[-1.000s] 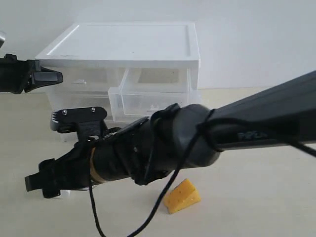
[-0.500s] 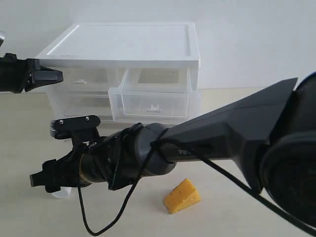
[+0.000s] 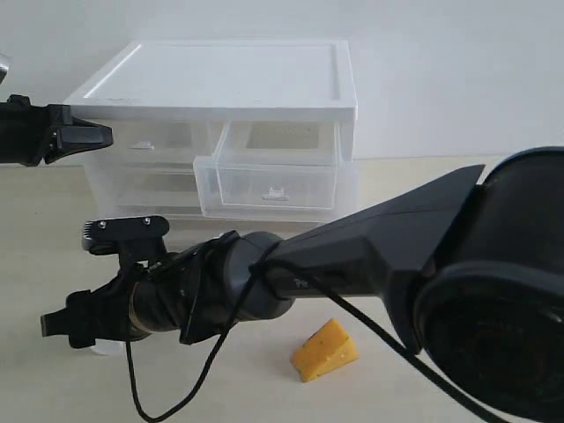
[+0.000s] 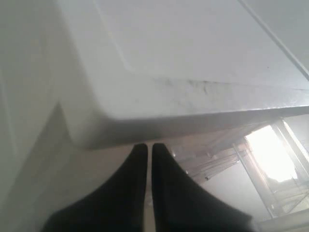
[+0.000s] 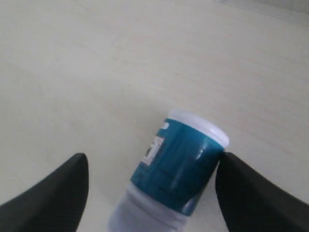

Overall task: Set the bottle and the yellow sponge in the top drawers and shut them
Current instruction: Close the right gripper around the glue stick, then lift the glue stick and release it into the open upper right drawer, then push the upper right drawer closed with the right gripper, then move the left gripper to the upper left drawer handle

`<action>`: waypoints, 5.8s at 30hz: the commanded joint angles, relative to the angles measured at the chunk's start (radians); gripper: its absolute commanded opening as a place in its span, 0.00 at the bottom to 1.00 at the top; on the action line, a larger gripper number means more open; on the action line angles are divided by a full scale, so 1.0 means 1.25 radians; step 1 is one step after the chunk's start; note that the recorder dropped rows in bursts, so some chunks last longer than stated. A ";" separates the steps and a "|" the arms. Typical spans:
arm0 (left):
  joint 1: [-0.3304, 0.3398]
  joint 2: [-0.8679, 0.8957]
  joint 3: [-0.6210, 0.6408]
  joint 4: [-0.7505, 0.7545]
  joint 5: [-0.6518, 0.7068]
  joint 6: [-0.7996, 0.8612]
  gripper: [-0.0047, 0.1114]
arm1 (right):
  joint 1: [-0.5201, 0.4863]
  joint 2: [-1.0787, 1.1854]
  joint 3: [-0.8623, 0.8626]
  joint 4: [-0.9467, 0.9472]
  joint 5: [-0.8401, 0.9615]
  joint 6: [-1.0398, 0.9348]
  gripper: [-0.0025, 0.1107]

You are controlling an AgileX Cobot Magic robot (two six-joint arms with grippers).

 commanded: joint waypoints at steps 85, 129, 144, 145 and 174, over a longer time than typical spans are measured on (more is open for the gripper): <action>0.001 -0.007 -0.009 -0.045 0.008 0.008 0.07 | -0.382 -0.607 0.386 -0.226 -0.138 -0.458 0.58; 0.001 -0.007 -0.009 -0.052 -0.003 0.026 0.07 | -0.382 -0.423 0.286 -0.226 0.089 -0.325 0.02; -0.013 -0.007 -0.009 -0.017 -0.055 0.054 0.13 | -0.382 -0.423 0.274 -0.226 0.002 -0.291 0.02; -0.017 -0.007 -0.009 -0.008 -0.061 0.054 0.19 | -0.382 -0.423 0.274 -0.226 0.002 -0.291 0.02; -0.125 -0.007 -0.009 0.088 0.216 0.185 0.47 | -0.383 -0.423 0.274 -0.226 0.032 -0.241 0.02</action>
